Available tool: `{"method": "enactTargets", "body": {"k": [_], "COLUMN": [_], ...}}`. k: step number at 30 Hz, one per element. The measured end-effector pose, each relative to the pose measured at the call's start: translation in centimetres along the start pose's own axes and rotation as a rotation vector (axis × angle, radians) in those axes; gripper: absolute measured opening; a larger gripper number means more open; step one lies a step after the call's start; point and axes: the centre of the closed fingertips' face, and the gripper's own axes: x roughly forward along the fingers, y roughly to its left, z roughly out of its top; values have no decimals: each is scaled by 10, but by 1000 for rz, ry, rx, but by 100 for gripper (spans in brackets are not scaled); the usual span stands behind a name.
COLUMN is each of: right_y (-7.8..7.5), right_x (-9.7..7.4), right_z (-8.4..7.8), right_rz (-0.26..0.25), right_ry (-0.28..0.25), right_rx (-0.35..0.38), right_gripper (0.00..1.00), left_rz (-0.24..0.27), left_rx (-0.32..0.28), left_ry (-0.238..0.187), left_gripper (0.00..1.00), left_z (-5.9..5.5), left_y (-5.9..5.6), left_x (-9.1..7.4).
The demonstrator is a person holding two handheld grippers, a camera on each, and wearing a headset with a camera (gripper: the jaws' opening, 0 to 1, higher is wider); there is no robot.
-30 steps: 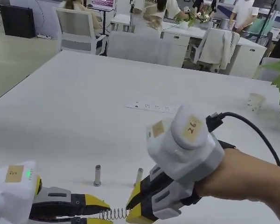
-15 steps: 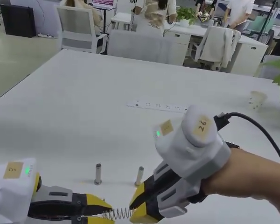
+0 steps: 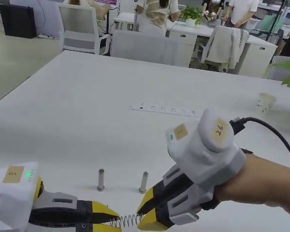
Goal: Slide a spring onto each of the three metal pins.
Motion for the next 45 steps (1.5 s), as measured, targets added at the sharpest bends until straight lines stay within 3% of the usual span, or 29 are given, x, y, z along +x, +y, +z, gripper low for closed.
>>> {"method": "enactTargets", "body": {"k": [17, 35, 45], "right_y": [2, 9, 8], "right_x": [-6, -1, 0], "right_z": [8, 13, 12], "right_rz": [9, 35, 33], "right_ry": [-61, -90, -84], "right_rx": [44, 52, 49], "right_gripper": [11, 12, 10], "left_rz": [-13, -32, -21], "left_rx": [-10, 14, 7], "left_ry": [-22, -65, -70], "left_gripper": [2, 2, 2], "left_z": [6, 27, 26], "left_y": [-4, -8, -7], "left_x": [-5, -3, -2]}}
